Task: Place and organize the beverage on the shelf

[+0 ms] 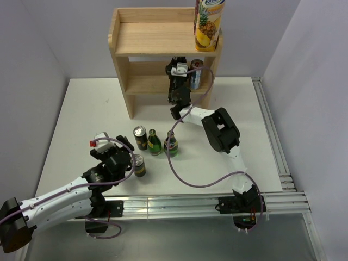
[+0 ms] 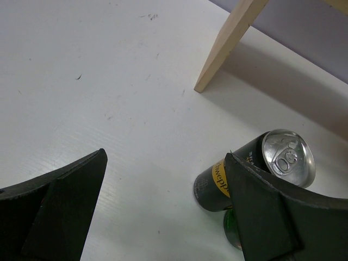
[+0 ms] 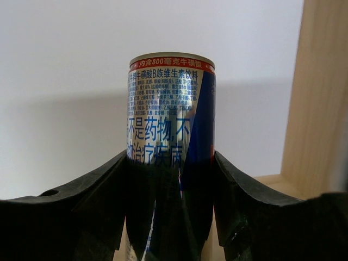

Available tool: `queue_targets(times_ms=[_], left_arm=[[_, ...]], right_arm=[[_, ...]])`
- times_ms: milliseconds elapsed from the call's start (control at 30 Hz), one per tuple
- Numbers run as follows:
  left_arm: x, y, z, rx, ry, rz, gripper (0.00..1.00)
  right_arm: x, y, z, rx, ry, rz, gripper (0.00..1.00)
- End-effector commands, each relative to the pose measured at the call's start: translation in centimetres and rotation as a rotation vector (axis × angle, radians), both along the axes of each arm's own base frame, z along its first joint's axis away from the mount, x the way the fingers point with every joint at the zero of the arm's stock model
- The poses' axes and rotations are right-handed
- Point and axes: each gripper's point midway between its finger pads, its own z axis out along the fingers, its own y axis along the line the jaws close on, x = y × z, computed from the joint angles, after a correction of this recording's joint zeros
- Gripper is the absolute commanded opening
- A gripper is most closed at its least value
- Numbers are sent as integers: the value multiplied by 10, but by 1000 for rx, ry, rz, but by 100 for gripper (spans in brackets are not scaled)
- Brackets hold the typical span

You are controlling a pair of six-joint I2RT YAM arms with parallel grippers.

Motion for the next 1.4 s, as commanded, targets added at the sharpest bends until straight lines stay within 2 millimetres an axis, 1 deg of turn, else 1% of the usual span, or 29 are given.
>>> queue_targets(times_ms=[0, 33, 67, 100, 200, 233, 300, 433, 600, 733, 800, 833, 867, 900, 933, 1000, 1033, 1067, 1133, 1167, 1267, 1300, 1333, 1367], left_arm=[[2, -1, 16, -24, -31, 25, 97], [2, -1, 16, -21, -30, 24, 97], [1, -1, 16, -22, -31, 25, 97], [1, -1, 17, -28, -36, 28, 97], [0, 0, 18, -30, -40, 31, 97], [0, 0, 18, -30, -40, 31, 97], [-1, 2, 18, -33, -42, 37, 97], [-3, 3, 19, -41, -47, 37, 97], [-3, 2, 18, -40, -46, 31, 98], [-3, 2, 19, -41, -47, 31, 98], [-3, 1, 19, -39, -47, 31, 98], [-3, 1, 20, -39, -48, 32, 98], [-2, 1, 20, -37, -47, 31, 98], [-2, 1, 20, -35, -47, 33, 98], [-2, 1, 19, -35, -47, 33, 98], [-2, 1, 19, -34, -46, 35, 98], [-2, 2, 19, -33, -44, 37, 98], [-2, 1, 19, -33, -45, 35, 98], [-3, 1, 19, -34, -45, 35, 98], [-3, 2, 20, -35, -46, 36, 98], [-3, 2, 20, -38, -48, 35, 98], [-3, 2, 20, -36, -48, 37, 98], [-3, 2, 20, -37, -49, 38, 98], [-3, 3, 20, -38, -48, 39, 98]], right_arm=[[-11, -12, -48, -44, 128, -20, 0], [-19, -14, -40, -36, 125, -11, 0], [-24, -15, -44, -36, 138, -10, 0], [-34, -14, -50, -41, 161, -3, 0], [-49, -12, -63, -61, 214, 6, 0], [-54, -7, -68, -73, 229, 15, 0], [-60, -4, -75, -79, 247, 21, 0], [-61, 10, -94, -121, 310, 29, 0], [-63, 19, -96, -137, 318, 16, 0], [-63, 19, -101, -150, 354, 9, 0], [-64, 22, -101, -150, 378, 27, 0], [-65, 23, -104, -164, 400, 28, 0], [-66, 24, -102, -153, 406, 37, 0], [-67, 25, -104, -156, 419, 48, 0], [-67, 28, -111, -182, 453, 63, 0], [-70, 28, -110, -178, 467, 80, 0], [-73, 28, -115, -183, 479, 85, 0], [-75, 26, -112, -176, 474, 87, 0], [-77, 25, -113, -173, 483, 87, 0], [-79, 25, -114, -175, 488, 89, 1], [-84, 28, -115, -190, 493, 96, 17], [-85, 29, -116, -195, 494, 98, 20], [-86, 30, -115, -196, 495, 98, 24], [-87, 30, -116, -197, 496, 96, 24]])
